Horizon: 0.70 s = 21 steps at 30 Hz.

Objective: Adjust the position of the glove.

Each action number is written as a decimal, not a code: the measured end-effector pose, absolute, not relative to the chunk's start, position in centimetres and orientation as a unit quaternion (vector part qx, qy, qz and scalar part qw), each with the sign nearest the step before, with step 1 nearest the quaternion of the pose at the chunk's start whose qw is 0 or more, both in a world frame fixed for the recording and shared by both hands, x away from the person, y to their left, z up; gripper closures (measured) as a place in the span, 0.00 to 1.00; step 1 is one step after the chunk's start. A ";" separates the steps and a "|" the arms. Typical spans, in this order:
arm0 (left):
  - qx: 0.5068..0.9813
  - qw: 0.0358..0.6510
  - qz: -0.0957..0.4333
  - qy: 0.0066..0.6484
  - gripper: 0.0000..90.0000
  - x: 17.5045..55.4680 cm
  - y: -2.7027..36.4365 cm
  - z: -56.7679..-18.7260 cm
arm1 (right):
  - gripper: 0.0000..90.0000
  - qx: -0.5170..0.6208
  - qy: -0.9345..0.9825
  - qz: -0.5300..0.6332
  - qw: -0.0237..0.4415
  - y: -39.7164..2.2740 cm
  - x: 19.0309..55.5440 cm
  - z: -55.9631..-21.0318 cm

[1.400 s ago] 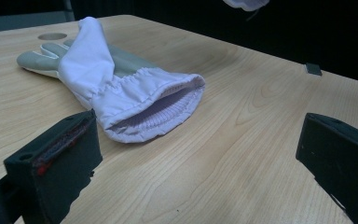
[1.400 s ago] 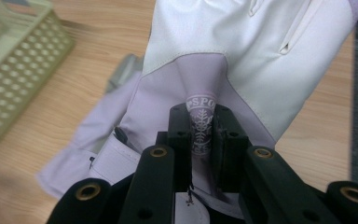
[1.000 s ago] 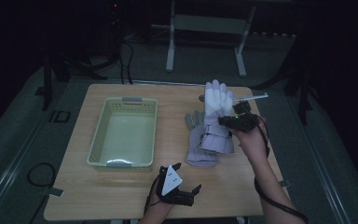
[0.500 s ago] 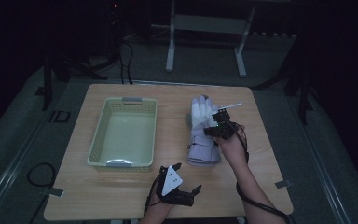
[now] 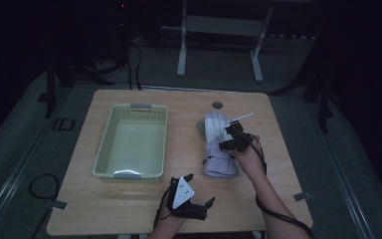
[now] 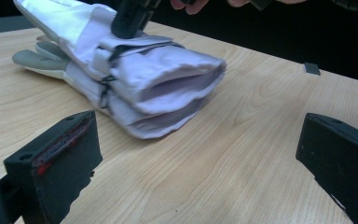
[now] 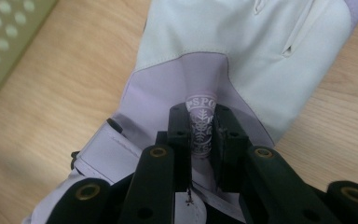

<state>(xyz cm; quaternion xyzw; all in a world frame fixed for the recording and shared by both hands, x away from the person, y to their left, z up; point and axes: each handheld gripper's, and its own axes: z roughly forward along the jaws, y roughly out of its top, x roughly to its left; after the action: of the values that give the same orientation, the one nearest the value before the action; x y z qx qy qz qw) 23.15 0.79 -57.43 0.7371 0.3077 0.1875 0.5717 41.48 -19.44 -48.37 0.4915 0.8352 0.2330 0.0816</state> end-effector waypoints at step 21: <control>0.738 0.568 0.180 0.316 0.00 23.3 0.8 -57.4 | 0.46 0.455 0.838 0.288 0.089 -20.6 40.8 -47.0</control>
<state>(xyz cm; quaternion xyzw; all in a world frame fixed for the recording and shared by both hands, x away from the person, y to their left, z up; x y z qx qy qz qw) 23.34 0.78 -57.42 0.7382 0.3155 0.1800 0.5685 40.82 -20.63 -46.99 0.4553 0.8379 0.2875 0.0888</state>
